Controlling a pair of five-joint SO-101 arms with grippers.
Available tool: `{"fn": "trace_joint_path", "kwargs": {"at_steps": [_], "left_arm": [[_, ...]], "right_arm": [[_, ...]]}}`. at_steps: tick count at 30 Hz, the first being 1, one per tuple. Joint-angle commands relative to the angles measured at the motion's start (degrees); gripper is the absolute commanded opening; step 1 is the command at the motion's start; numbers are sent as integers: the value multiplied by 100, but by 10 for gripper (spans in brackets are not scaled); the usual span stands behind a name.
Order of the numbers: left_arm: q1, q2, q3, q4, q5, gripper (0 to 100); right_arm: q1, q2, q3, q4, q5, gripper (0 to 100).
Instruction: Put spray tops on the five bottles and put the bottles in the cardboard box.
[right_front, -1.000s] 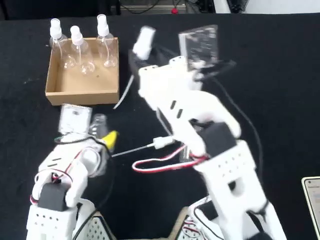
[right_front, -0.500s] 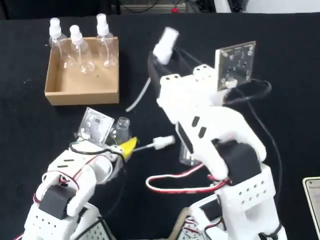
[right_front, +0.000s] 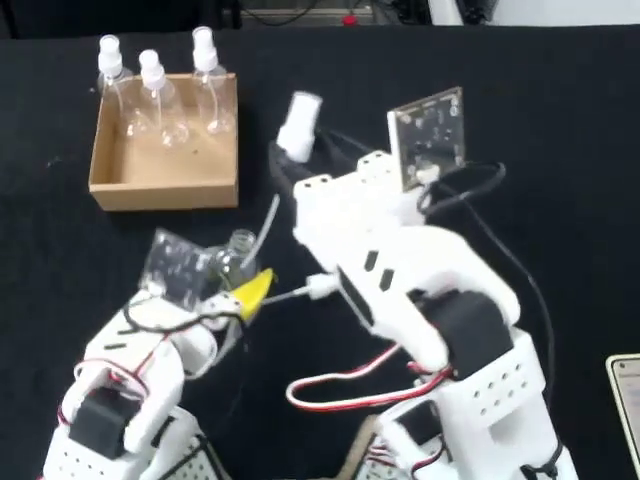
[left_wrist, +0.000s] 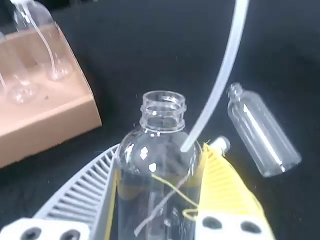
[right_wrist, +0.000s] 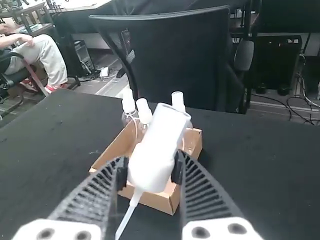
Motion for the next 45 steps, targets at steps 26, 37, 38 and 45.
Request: {"fn": "trace_joint_path", "kwargs": {"at_steps": [26, 37, 38, 45], "left_arm": [[40, -475, 549, -501, -53, 127], [40, -475, 558, -501, -53, 126], [40, -475, 549, -501, -53, 126], [40, -475, 532, -501, -53, 126]], "right_arm": [[176, -145, 532, -1029, 642, 39], [-563, -145, 585, -598, 633, 39], [-580, -145, 664, -615, 633, 39], [-571, -154, 1420, -703, 633, 43]]}}
